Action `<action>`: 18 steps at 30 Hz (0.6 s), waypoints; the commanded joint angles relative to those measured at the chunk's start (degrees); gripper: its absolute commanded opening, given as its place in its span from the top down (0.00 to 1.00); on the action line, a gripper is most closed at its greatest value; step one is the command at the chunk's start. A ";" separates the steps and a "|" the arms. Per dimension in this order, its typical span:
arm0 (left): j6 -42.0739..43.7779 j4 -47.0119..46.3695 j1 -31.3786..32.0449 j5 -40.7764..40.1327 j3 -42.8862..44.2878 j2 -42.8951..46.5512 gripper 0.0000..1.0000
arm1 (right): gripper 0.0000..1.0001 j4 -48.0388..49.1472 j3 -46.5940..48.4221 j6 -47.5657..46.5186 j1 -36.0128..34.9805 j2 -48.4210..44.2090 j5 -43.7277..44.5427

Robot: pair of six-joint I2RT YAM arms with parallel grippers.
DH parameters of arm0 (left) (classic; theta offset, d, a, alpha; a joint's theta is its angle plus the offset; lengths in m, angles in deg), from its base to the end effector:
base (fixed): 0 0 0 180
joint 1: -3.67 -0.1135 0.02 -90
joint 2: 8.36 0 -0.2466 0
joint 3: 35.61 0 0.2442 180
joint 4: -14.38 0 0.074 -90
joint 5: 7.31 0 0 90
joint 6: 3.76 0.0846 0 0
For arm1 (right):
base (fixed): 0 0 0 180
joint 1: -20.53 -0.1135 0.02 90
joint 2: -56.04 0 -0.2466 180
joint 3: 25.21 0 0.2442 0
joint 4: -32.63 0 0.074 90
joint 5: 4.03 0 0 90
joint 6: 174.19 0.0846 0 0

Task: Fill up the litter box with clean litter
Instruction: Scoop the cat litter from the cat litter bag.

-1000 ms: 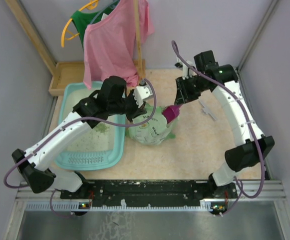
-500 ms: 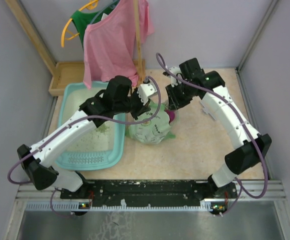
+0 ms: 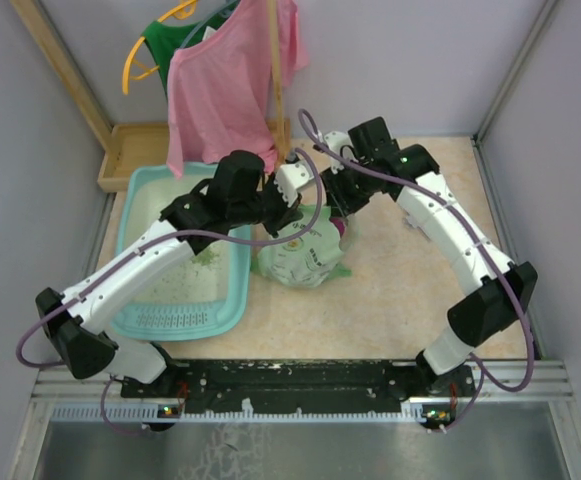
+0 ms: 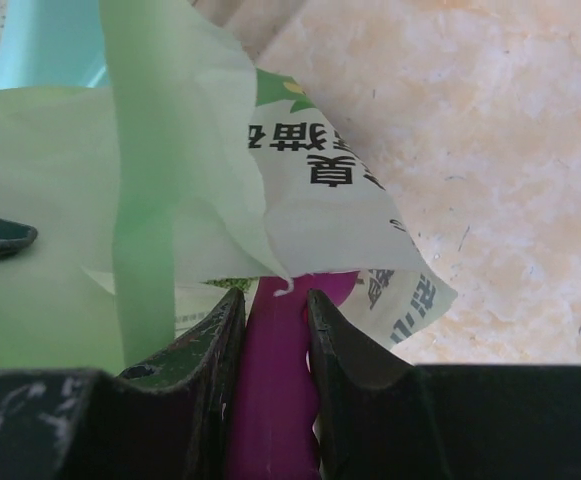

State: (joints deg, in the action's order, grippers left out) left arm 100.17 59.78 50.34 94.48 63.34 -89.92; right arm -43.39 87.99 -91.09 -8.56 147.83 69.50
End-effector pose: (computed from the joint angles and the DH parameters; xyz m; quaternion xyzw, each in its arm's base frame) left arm 0.2312 -0.2703 0.3568 0.4759 0.7095 -0.2288 0.4667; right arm 0.2897 0.1886 0.3227 -0.3327 0.8833 0.1918 0.2689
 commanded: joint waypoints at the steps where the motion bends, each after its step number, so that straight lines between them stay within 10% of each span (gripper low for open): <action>1: -1.43 -8.31 0.70 2.36 3.27 -0.52 1.00 | 1.00 -5.88 -8.03 -1.53 -1.86 5.48 -9.07; 18: 0.11 -6.49 0.61 -1.86 3.67 0.32 1.00 | 1.00 -2.56 -15.85 -5.16 5.74 -3.74 -12.26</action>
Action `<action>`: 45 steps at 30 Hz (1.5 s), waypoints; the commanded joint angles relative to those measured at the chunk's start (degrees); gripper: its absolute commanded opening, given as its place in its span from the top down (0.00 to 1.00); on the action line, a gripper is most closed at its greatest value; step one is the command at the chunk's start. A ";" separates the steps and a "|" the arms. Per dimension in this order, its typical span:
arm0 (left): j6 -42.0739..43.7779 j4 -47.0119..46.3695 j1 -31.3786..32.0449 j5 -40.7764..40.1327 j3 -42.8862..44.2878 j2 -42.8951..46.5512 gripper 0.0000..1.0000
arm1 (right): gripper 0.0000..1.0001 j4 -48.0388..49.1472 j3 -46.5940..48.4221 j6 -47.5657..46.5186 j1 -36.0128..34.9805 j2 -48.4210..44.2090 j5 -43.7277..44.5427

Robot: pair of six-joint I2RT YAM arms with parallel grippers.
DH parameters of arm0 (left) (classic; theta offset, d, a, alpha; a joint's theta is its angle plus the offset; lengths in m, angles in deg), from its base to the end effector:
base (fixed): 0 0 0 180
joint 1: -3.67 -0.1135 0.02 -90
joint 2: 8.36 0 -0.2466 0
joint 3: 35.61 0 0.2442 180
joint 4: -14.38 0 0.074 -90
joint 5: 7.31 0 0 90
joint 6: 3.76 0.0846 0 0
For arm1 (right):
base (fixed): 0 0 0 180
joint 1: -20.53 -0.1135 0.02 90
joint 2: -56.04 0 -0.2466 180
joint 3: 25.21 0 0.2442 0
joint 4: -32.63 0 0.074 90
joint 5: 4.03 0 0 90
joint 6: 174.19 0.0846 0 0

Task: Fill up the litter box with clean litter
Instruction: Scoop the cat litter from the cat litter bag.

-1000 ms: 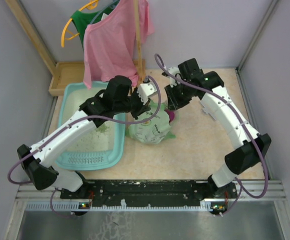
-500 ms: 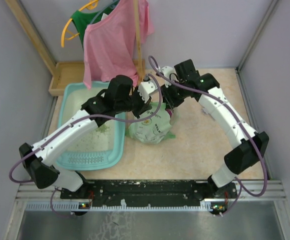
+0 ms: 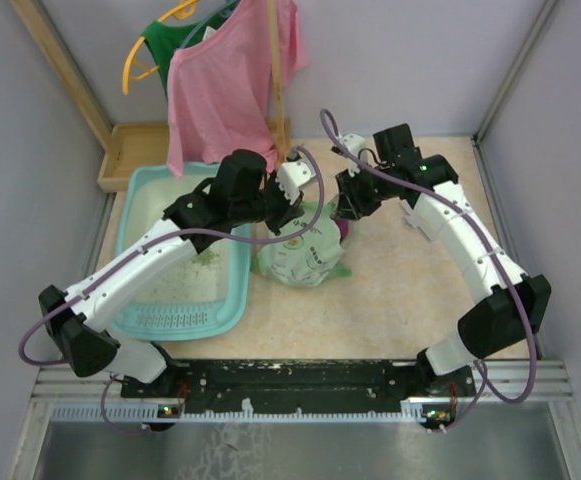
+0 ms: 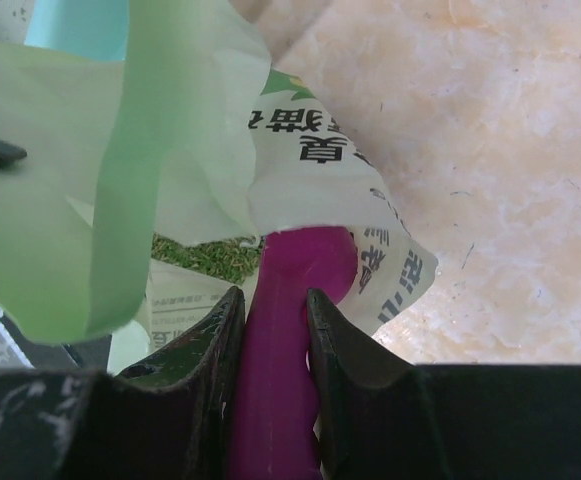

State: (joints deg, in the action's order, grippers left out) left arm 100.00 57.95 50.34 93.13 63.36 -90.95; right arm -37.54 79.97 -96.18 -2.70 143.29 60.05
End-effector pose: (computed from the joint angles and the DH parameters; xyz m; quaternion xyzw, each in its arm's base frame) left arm 0.2375 -0.2741 0.3551 0.4687 0.7106 -0.2215 0.4757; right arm 0.2909 0.1651 0.3163 -0.3481 0.8569 0.2421 0.2930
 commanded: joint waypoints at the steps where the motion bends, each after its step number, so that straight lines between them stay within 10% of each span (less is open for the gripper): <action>1: 0.44 -4.40 0.60 -0.88 3.81 1.36 1.00 | 1.00 -8.37 -8.80 -0.12 0.13 0.00 -3.21; 26: 2.32 -0.32 0.64 -2.82 8.61 -0.24 1.00 | 1.00 -24.08 -8.83 -14.03 2.14 -4.46 -6.42; 45: 2.92 2.99 2.44 -4.35 19.44 -4.41 1.00 | 1.00 -29.73 1.74 -13.12 5.55 9.07 -32.76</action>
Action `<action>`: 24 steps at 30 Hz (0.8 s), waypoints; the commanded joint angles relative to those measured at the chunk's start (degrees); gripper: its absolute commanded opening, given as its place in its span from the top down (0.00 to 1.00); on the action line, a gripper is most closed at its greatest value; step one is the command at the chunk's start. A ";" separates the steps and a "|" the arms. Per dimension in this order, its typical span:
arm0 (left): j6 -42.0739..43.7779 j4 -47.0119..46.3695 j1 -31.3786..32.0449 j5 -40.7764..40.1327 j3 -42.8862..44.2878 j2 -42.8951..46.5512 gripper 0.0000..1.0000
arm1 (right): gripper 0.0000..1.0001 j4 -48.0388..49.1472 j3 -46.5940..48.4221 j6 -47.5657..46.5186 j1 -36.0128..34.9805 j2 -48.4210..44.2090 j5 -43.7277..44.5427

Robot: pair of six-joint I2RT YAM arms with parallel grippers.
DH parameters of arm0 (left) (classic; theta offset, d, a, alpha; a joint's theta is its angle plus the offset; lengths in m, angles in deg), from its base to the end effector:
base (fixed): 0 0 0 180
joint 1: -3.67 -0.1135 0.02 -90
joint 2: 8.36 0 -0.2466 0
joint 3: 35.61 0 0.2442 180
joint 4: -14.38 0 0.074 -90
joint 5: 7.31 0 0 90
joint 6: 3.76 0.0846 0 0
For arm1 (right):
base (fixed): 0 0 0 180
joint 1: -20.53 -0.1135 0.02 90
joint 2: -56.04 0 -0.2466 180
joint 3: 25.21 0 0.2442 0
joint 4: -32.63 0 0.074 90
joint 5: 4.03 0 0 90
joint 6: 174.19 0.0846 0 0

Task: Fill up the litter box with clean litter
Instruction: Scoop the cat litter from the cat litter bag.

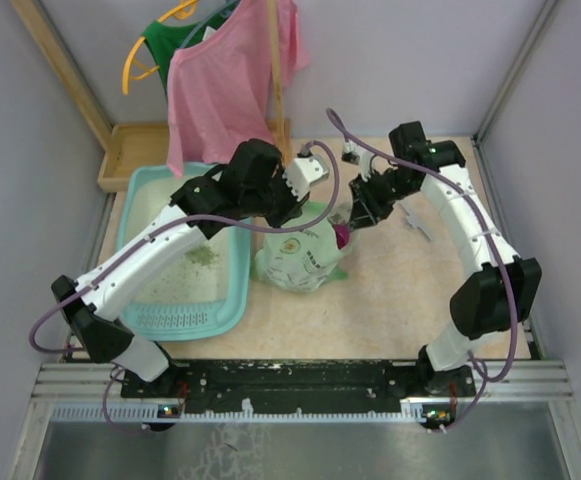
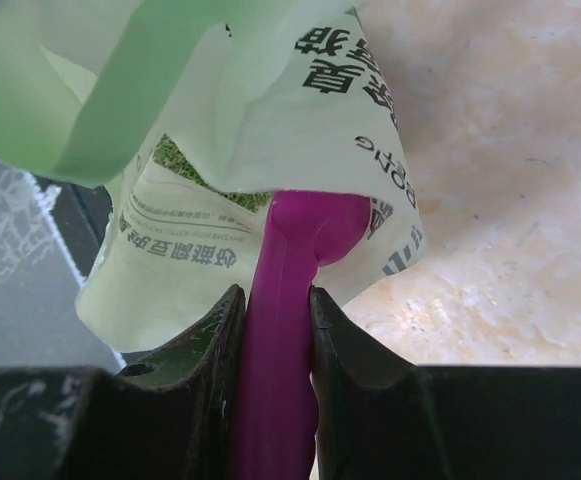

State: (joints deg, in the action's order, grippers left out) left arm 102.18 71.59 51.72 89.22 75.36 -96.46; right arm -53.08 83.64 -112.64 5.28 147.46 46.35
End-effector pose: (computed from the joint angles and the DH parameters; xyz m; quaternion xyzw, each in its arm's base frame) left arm 0.2384 -0.2796 0.3657 0.4904 0.7347 -0.1773 0.4340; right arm 0.2855 0.1337 0.3039 -0.4031 0.8338 0.3103 0.2143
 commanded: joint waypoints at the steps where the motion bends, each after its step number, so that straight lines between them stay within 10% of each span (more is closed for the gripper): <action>1: 0.89 -10.39 1.23 -0.61 8.11 0.68 1.00 | 1.00 -14.14 -1.63 3.51 -2.38 5.45 -20.12; 24: 1.89 -15.08 2.28 0.03 15.82 -7.20 1.00 | 1.00 -3.96 -9.52 11.29 -5.64 -0.03 -4.36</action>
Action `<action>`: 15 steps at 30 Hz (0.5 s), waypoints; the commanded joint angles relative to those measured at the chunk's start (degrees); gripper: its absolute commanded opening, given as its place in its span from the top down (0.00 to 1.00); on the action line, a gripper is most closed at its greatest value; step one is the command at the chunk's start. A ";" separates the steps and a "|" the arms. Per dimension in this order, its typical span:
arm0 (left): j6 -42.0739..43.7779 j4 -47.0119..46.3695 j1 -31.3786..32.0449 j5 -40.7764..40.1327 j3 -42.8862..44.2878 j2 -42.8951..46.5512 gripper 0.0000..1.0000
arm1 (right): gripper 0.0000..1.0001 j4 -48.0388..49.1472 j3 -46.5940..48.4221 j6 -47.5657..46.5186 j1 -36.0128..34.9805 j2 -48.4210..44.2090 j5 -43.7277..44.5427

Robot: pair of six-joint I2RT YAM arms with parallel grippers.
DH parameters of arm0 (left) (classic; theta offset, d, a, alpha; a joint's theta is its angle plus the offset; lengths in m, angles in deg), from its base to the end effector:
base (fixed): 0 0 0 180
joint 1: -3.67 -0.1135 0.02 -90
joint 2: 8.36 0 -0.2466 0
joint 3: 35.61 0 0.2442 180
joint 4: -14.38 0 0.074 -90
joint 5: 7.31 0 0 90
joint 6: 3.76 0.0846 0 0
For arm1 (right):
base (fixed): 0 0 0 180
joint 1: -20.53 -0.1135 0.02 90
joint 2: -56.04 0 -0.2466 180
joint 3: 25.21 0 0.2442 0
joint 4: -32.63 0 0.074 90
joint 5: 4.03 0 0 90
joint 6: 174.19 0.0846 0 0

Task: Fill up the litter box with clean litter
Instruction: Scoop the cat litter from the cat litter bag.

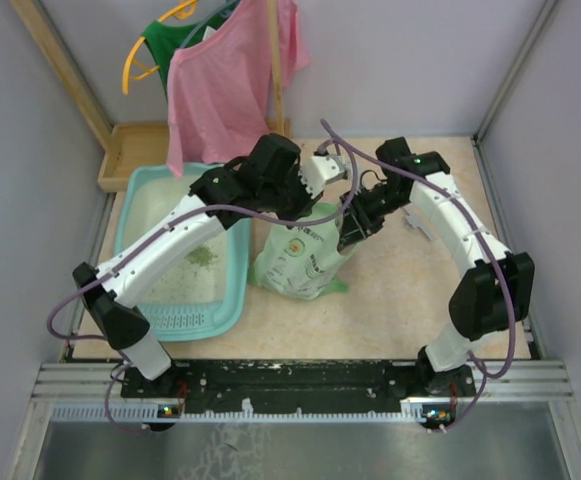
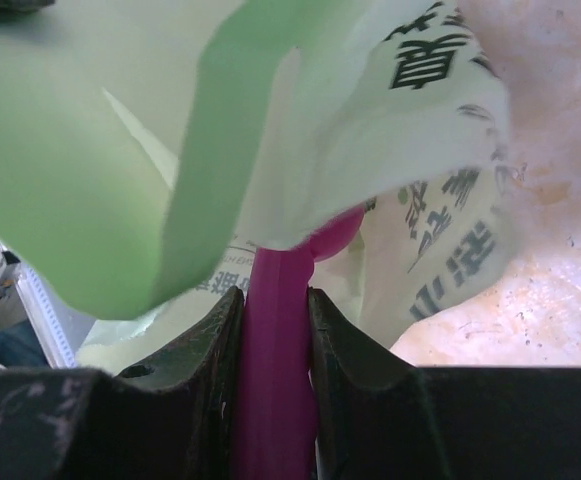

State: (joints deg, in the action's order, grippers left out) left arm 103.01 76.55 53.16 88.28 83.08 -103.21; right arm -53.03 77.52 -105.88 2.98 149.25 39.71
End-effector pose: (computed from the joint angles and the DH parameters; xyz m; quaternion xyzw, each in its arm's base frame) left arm 0.2460 -0.3006 0.3598 0.5091 0.7412 -0.1647 0.4053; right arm 0.2737 0.1507 0.2715 -0.3512 0.8440 0.3857 0.1250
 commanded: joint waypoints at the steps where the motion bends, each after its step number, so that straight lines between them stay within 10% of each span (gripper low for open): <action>1: 1.33 -20.15 0.93 0.93 9.90 -1.55 1.00 | 1.00 -3.03 -4.03 5.73 -3.03 -2.07 3.09; 15: 1.76 -21.15 1.65 1.35 28.84 -10.42 1.00 | 1.00 7.59 -10.46 11.95 2.67 -0.66 -0.20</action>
State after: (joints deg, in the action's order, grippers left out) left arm 105.18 77.84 53.38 86.75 100.87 -116.91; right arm -48.68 69.48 -96.73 5.65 146.19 43.16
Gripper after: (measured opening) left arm 0.015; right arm 0.276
